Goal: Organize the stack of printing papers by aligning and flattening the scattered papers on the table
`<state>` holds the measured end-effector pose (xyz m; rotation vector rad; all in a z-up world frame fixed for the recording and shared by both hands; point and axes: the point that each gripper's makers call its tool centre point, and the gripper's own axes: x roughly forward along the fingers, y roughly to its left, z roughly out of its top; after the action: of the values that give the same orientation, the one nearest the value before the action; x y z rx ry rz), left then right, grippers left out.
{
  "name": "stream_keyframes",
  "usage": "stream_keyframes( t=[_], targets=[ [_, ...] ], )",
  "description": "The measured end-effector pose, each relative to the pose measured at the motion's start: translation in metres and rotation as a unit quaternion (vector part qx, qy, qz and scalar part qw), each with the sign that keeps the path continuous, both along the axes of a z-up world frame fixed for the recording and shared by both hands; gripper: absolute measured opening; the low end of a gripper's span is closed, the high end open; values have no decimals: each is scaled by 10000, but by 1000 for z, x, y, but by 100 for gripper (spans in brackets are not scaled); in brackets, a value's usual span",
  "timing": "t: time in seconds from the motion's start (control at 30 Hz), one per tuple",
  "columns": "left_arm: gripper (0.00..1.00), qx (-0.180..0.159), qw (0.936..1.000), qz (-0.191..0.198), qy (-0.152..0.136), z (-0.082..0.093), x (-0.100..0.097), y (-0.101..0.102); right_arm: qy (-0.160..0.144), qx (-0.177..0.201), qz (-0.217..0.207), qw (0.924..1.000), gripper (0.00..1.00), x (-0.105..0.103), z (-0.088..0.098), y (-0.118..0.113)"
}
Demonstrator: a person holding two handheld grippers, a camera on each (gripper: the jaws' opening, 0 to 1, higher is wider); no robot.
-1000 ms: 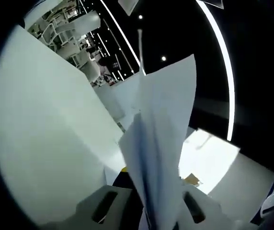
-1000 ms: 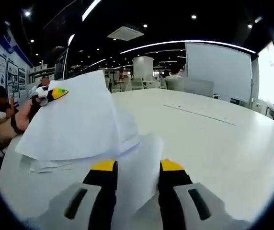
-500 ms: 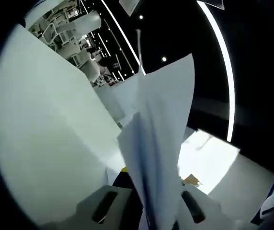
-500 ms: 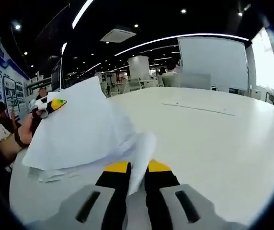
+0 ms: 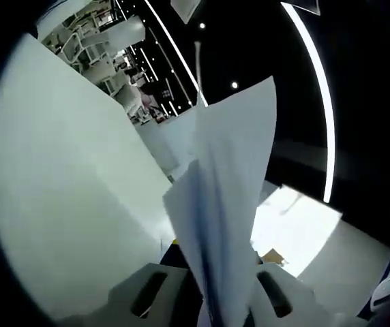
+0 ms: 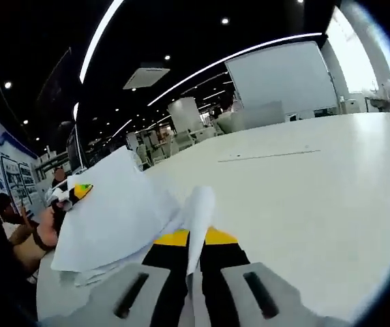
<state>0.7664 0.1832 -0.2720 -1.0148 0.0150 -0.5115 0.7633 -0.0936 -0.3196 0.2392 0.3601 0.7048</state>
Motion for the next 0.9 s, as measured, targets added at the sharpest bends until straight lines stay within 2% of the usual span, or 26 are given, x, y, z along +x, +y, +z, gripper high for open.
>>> stream_keyframes(
  t=[0.2,0.43,0.7,0.9],
  targets=[
    [6,17,10000,11,-2,0,0,-1,19,174,-110,9998,0,3,4,-4],
    [6,11,10000,12,6,-1,0,1,-111,354,-374,9986,0,6,13,-11],
    [6,-2,10000,8,4,-1,0,1,-283,695,-651,9951,0,29,24,-38],
    [6,-9,10000,7,3,-1,0,1,-425,846,-771,9925,0,35,31,-49]
  ],
)
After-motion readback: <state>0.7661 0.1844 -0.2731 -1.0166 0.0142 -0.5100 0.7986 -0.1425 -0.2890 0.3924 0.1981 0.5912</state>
